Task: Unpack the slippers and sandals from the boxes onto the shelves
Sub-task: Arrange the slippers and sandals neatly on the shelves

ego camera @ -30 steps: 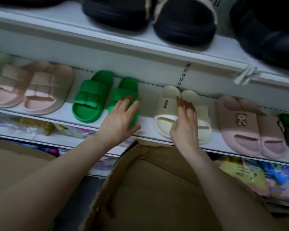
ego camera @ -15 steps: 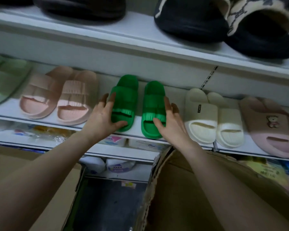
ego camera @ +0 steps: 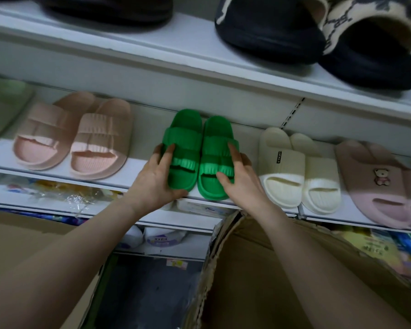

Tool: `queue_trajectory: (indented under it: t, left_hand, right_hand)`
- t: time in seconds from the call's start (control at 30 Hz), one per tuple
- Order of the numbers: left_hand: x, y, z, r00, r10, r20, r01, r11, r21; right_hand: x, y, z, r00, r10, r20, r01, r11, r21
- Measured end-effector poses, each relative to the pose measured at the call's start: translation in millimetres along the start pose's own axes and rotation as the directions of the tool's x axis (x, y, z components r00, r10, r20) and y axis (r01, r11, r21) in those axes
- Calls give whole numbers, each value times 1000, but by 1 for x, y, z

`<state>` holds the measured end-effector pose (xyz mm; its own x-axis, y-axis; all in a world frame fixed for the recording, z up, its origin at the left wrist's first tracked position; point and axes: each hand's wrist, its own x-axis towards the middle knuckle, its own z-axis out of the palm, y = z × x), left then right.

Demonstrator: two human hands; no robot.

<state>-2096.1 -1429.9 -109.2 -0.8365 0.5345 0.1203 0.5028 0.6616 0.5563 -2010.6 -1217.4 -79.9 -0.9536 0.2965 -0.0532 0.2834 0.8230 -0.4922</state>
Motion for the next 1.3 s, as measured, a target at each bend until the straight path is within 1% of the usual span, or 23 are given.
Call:
queue_trajectory:
  t: [0.23, 0.37, 0.47, 0.57, 0.67, 0.73, 0.83, 0.93, 1.03, 1.13, 1.2, 1.23, 1.3]
  left_hand:
    - [-2, 8, 6, 1000, 7, -25, -7, 1000, 10]
    - [-1, 10, 3, 1000, -13, 16, 12, 999, 47]
    - [-4, 11, -2, 998, 1, 57, -5, 997, 78]
    - [-12, 4, -15, 999, 33, 39, -37, 990, 135]
    - [-19, -9, -38, 993, 110, -32, -101, 972, 213]
    - [-21, -25, -58, 985, 144, -93, -117, 960, 253]
    - [-20, -60, -92, 980, 105, -170, -60, 966, 251]
    - [-20, -103, -122, 980, 65, -189, -19, 972, 234]
    - [-24, -149, -147, 981, -3, -196, 51, 970, 239]
    - [-23, -185, -167, 984, -85, -159, 114, 977, 180]
    - [-18, -199, -179, 981, -160, -111, 173, 979, 112]
    - [-15, -206, -182, 980, -178, -86, 186, 978, 90]
    - [-6, -223, -185, 985, -170, -22, 171, 982, 85]
  right_hand:
    - [0, 5, -3, 1000, -10, 19, 10, 1000, -12]
    - [-1, 5, 0, 1000, 5, 24, -4, 999, -38]
    - [1, 5, -2, 1000, 9, 25, -8, 999, -51]
    - [-1, -5, -4, 999, 19, -41, -23, 994, -111]
    - [-5, -27, -4, 983, -72, -168, 49, 989, -137]
    - [-2, -48, 0, 970, -125, -208, 99, 986, -134]
    - [4, -84, 16, 963, -164, -212, 140, 983, -123]
    - [10, -124, 44, 960, -190, -206, 177, 981, -83]
    - [21, -163, 76, 966, -195, -172, 191, 981, -38]
    - [32, -193, 101, 977, -181, -116, 181, 983, -3]
    - [40, -209, 112, 988, -140, -58, 140, 990, -15]
    - [44, -216, 115, 994, -107, -24, 107, 994, -22]
    - [52, -228, 119, 999, -43, 27, 45, 998, -52]
